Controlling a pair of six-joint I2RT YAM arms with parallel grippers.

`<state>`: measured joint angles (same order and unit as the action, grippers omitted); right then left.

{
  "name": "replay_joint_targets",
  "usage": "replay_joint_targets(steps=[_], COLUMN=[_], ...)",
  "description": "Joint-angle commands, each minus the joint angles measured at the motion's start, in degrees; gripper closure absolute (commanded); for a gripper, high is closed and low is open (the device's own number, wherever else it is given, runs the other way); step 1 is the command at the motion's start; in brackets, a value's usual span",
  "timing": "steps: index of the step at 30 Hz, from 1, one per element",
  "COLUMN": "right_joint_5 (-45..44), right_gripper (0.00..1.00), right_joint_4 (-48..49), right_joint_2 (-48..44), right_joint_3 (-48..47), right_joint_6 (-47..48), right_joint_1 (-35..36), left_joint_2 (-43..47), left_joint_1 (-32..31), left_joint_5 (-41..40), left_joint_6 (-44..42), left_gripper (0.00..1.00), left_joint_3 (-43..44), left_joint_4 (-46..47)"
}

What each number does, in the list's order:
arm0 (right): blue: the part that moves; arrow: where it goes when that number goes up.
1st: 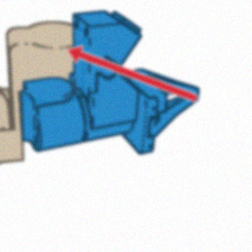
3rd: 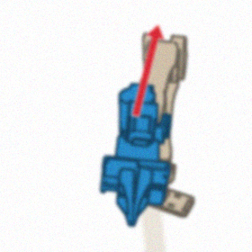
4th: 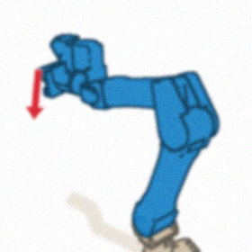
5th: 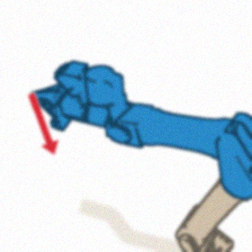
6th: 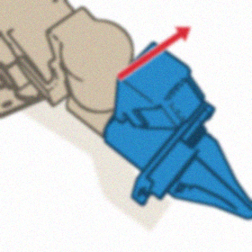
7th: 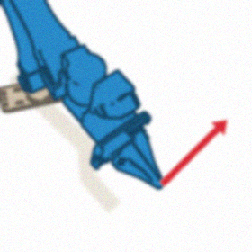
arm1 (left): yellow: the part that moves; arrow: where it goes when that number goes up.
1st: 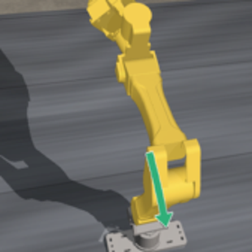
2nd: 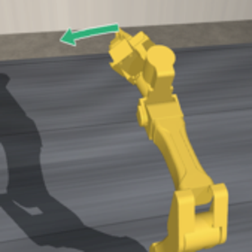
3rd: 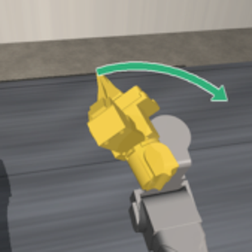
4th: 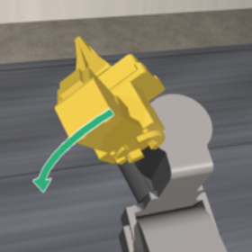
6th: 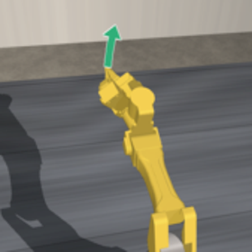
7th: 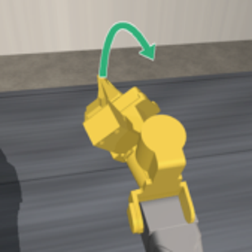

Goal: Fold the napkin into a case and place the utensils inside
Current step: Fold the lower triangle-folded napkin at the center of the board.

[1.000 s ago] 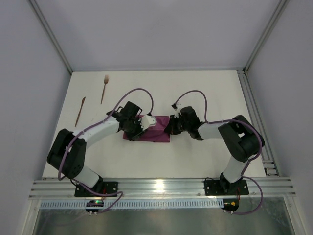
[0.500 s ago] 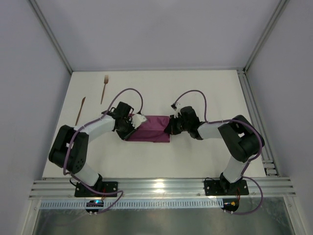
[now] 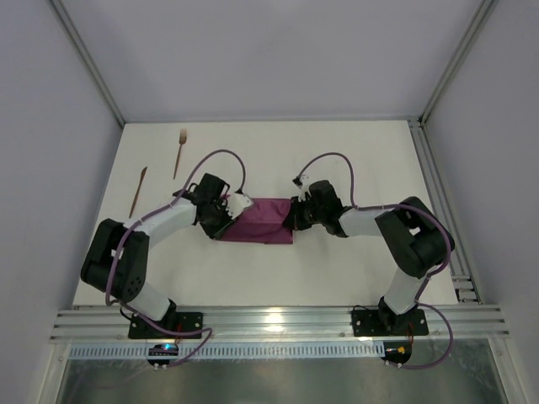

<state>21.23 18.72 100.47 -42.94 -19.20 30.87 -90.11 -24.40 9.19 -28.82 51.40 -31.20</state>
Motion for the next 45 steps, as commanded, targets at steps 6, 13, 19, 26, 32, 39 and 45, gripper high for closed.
replay_joint_targets(steps=[6, 13, 19, 26, 32, 39, 45], right_joint_5=[1.00, 2.06, 2.50, 2.94, 3.37, 4.87, 5.75], right_gripper=[0.96, 0.96, 0.96, 0.96, 0.96, 0.96, 0.90], right_joint_4=[-0.62, -0.26, -0.18, 0.18, 0.35, -1.57, -5.44], right_joint_2=[0.87, 1.40, 1.40, 1.40, 1.05, -1.67, -5.63], right_joint_3=[-2.41, -2.50, -2.33, -2.50, -2.41, -3.37, -6.45], right_joint_6=[1.36, 0.74, 0.83, 0.48, 0.13, 0.48, 1.18], right_joint_1=[-0.29, -0.55, -0.73, -0.73, -0.81, -0.99, -2.39], left_joint_2=[6.70, -1.90, -7.27, -11.40, -13.95, -14.66, -13.70], left_joint_1=[-12.29, -22.44, -23.32, -23.50, -23.50, -23.06, -22.88], left_joint_5=[4.52, 7.15, 8.91, 9.09, 5.67, 7.42, 9.18], left_joint_6=[1.05, 2.27, 3.59, 4.21, 4.65, 4.74, 4.56], left_gripper=[0.71, 0.82, 0.83, 0.82, 0.83, 0.83, 0.83], left_joint_3=[8.90, 13.20, 14.43, 13.21, 12.59, 11.53, 9.60], left_joint_4=[-0.45, 7.71, 13.18, 15.20, 16.96, 17.31, 17.49])
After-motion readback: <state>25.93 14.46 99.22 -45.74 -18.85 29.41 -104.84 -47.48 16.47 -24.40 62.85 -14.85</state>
